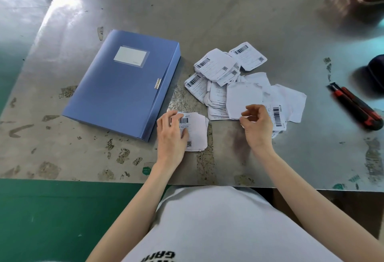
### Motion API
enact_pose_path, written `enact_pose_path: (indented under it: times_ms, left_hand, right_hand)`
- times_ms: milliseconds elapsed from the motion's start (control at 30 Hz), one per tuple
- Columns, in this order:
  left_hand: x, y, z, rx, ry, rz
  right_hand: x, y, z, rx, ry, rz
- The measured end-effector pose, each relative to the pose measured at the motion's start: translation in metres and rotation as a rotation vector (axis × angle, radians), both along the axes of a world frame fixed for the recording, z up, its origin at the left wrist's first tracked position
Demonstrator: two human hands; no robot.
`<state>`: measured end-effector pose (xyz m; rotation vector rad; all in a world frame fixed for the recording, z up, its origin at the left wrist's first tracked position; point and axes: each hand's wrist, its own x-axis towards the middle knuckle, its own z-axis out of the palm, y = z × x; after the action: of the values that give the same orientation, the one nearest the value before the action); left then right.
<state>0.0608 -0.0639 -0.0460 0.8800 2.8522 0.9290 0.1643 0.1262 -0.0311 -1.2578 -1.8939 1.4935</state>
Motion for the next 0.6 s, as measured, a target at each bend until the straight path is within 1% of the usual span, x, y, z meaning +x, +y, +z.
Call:
enact_pose_path:
  times_ms: [167,367,467,600]
  left_hand:
    - [0.002,0.039,0.012,0.120,-0.210,-0.077]
    - [0.004,0.087,0.014,0.101,-0.427,-0.191]
    - [0.003,0.107,0.013,0.090,-0.543,-0.170]
    - [0.000,0.129,0.014,0.136,-0.676,-0.051]
  right_hand:
    - [0.005,0.016,-0.002,0.005,-0.047,-0.089]
    - [0.005,0.038,-0.001,-0.038,-0.073,-0.139]
    - [0.003,0.041,-0.001,-0.081,-0.074,-0.143]
    - [0.003,0.044,-0.003,-0.111,-0.095,-0.139]
